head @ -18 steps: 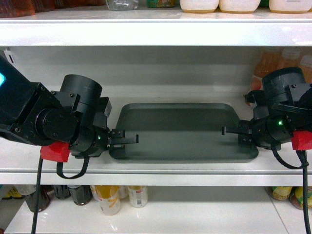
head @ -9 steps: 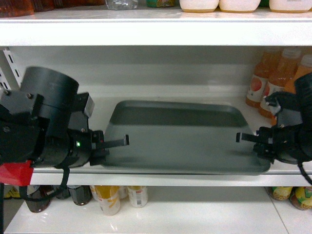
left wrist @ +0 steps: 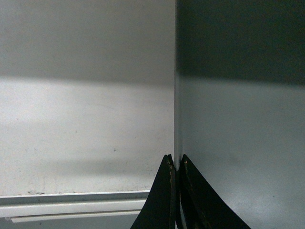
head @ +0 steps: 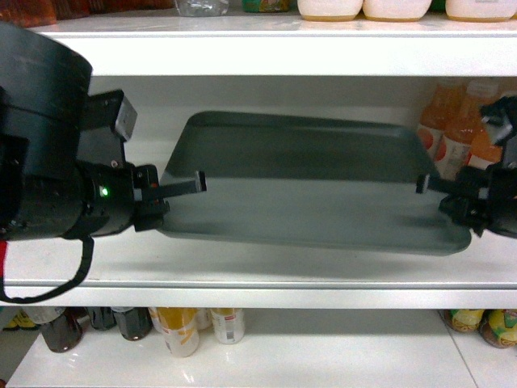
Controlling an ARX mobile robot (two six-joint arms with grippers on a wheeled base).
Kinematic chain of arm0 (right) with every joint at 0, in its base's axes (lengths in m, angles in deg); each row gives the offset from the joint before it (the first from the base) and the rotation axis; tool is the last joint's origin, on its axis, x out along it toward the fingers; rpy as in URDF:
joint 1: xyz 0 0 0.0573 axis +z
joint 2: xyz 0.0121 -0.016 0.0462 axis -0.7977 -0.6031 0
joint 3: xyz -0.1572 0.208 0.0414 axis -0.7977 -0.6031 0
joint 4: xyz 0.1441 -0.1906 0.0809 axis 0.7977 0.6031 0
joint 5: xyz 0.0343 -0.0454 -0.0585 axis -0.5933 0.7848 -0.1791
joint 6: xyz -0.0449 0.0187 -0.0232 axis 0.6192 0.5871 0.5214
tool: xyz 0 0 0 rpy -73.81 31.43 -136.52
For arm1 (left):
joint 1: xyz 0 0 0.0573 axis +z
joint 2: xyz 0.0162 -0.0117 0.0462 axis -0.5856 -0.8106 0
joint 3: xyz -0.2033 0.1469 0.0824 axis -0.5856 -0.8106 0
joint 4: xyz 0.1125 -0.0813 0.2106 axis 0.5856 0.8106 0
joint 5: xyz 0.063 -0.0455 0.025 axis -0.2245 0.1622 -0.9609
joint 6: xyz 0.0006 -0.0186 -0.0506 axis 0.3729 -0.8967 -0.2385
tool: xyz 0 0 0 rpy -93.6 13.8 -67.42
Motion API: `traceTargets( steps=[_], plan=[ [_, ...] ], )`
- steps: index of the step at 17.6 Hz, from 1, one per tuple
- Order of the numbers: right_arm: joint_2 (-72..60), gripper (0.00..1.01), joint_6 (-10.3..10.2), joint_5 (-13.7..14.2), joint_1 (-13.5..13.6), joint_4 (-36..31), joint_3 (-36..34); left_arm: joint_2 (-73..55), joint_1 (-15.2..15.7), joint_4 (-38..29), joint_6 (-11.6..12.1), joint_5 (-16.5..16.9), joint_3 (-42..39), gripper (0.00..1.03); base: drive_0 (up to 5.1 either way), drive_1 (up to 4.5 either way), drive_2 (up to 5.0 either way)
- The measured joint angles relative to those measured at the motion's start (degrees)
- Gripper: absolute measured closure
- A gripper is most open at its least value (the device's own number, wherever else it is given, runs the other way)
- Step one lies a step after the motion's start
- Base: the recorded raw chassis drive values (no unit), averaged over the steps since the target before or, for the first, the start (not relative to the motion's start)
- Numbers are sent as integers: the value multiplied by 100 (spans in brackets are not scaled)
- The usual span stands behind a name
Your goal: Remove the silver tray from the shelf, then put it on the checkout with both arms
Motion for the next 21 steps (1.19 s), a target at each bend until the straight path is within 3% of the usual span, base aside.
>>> traceTargets(
  steps=[3, 5, 6, 7, 8, 10, 21],
  plan=[
    [306, 98, -13, -13, 0, -68, -221, 240, -26, -15, 2, -24, -140, 100, 0, 0, 0],
    [907, 98, -46, -61, 2, -48, -765, 647, -105, 66, -61, -44, -525, 100, 0, 0, 0],
    [1698, 99, -57, -61, 48, -20, -1528, 1224, -289, 177, -201, -87, -1099, 100, 0, 0, 0],
    [2728, 99, -59, 33, 105, -109, -2133, 1843, -525, -28, -195, -299, -1519, 100, 0, 0, 0],
    [2771, 99, -116, 74, 192, -76, -2428, 1834, -533, 229, -197, -291, -1652, 100, 0, 0, 0],
    [2752, 99, -136, 37, 195, -103, -2483, 1834, -555, 247, -201, -332, -1731, 100, 0, 0, 0],
    [2761, 99, -144, 37, 208, -116, -2479, 1834, -553, 238, -201, -341, -1731, 100, 5, -426, 437]
  ],
)
